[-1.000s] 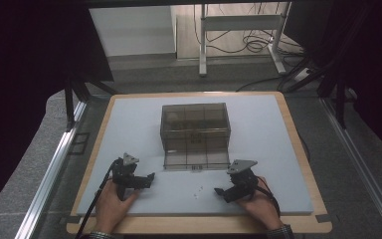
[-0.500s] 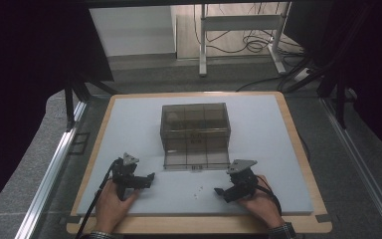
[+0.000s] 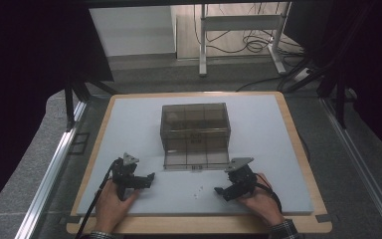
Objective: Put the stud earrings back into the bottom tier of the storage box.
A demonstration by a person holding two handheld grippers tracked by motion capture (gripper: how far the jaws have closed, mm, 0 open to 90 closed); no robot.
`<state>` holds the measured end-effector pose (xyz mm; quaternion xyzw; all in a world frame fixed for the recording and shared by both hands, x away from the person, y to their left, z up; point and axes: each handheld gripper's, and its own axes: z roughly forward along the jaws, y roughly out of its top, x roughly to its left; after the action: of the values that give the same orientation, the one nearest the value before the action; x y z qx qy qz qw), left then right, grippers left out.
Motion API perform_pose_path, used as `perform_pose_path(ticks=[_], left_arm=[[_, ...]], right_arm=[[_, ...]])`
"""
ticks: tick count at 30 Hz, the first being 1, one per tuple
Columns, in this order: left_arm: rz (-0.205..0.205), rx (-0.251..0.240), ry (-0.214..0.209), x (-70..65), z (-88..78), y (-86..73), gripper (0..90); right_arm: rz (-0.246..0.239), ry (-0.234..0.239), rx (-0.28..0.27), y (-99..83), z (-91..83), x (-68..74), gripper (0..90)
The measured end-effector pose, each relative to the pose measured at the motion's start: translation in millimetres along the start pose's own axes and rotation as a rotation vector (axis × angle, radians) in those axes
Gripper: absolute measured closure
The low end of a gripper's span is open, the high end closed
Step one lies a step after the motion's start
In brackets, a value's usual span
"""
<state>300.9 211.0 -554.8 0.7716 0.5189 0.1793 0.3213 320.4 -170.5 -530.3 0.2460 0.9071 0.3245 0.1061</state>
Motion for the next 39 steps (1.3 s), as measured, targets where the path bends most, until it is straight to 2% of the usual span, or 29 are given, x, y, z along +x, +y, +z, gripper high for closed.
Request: perform_pose_path(ticks=[5,12,18,32,36,39], left_arm=[[-0.005,0.0,-0.001,-0.3,0.0,-0.1,0.0],[-0.004,0.0,-0.001,-0.3,0.0,-0.1,0.0],[-0.004,0.0,-0.001,-0.3,0.0,-0.1,0.0],[-0.004,0.0,-0.001,-0.2,0.0,-0.1,0.0],[-0.004,0.0,-0.001,-0.2,0.0,0.0,0.0],[-0.004,0.0,-0.001,-0.2,0.0,0.0,0.0]], right_arm=[[-0.005,0.011,0.031,3.8,-3.0,-1.6,16.1],[0.026,0.052,0.068,11.9,-7.5,-4.5,24.1],[0.015,0.074,0.106,19.0,-7.2,-4.9,28.4],[-0.001,0.076,0.162,35.0,-4.4,-3.0,36.3],[0.0,0.072,0.181,40.1,-2.2,-3.4,43.8],[-0.007,0.094,0.185,44.0,-1.1,-3.6,49.2]])
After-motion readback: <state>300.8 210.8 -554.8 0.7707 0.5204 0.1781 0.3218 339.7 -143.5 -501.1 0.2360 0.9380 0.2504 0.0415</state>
